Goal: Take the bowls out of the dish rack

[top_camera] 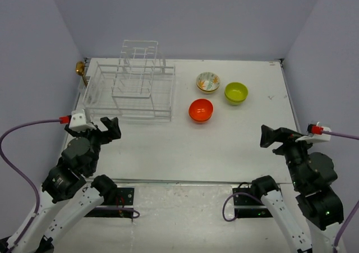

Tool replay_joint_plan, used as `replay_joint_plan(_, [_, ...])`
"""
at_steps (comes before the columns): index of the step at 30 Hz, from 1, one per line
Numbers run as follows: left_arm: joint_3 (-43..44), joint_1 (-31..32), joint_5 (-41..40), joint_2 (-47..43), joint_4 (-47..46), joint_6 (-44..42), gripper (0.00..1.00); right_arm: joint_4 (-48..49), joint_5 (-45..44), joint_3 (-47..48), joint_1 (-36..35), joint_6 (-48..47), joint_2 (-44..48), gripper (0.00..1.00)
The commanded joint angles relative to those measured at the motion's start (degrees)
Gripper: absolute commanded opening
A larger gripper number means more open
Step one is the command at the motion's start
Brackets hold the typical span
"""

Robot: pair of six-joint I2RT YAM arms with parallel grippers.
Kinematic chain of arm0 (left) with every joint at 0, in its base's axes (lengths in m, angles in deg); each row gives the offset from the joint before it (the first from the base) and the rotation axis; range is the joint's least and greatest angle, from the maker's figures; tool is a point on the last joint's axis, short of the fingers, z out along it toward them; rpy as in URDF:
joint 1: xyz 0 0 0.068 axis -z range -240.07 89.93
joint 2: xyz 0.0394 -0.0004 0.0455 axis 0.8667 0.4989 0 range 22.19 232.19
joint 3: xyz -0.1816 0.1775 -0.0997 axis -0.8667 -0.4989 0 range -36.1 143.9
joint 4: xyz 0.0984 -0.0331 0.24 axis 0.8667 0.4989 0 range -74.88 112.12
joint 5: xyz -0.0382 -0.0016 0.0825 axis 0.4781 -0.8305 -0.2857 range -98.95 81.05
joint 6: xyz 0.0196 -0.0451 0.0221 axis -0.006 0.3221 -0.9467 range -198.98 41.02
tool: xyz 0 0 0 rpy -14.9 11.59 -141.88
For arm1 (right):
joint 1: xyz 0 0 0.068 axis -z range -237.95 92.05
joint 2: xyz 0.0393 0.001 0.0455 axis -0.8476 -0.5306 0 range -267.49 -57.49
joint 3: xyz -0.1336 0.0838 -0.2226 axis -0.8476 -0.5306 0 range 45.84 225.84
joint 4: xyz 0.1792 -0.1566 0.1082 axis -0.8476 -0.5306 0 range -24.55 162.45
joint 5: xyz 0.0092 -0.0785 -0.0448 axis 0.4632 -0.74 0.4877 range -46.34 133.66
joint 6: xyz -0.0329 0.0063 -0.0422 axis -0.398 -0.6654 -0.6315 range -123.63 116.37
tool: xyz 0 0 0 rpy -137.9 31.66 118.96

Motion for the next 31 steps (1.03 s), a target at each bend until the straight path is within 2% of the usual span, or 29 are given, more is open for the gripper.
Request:
replay_joint_plan(1, [-0.9,-0.4,-1.7,-0.6,0.1,-0.1,1.0,1.8,-0.8,-3.7,0.0,-0.1,0.4,0.99])
replay_joint_plan(3, [-2.8,-0.6,-1.3,-1.2,-1.4,1.0,1.0,2.6,-2.0,-5.8,0.0,-0.5,0.4,0.99])
replay_joint_plan(9, [-5.0,-4.7,2.7,-0.9,-5.1,-3.0,1.0,6.4,-6.7,-9.5,0.0,-2.3,3.6,0.99])
replay_joint_plan(14, [-8.5,-6.7,4.5,-0.8,-8.2,-4.6,1.0,9.5,-2.4,-13.9,-0.1,-5.2,6.7,0.99])
replay_joint_plan(18, [-8.9,-6.8,0.6,-1.0,-8.2,-3.3,1.0,11.2,1.2,-15.8,-0.2,-6.9,7.0,0.99])
replay_joint_plan(31, [-9.2,-6.8,3.2,-2.1,-8.9,-4.5,1.0,11.2,-0.3,-15.4,-0.3,-5.4,5.4,0.99])
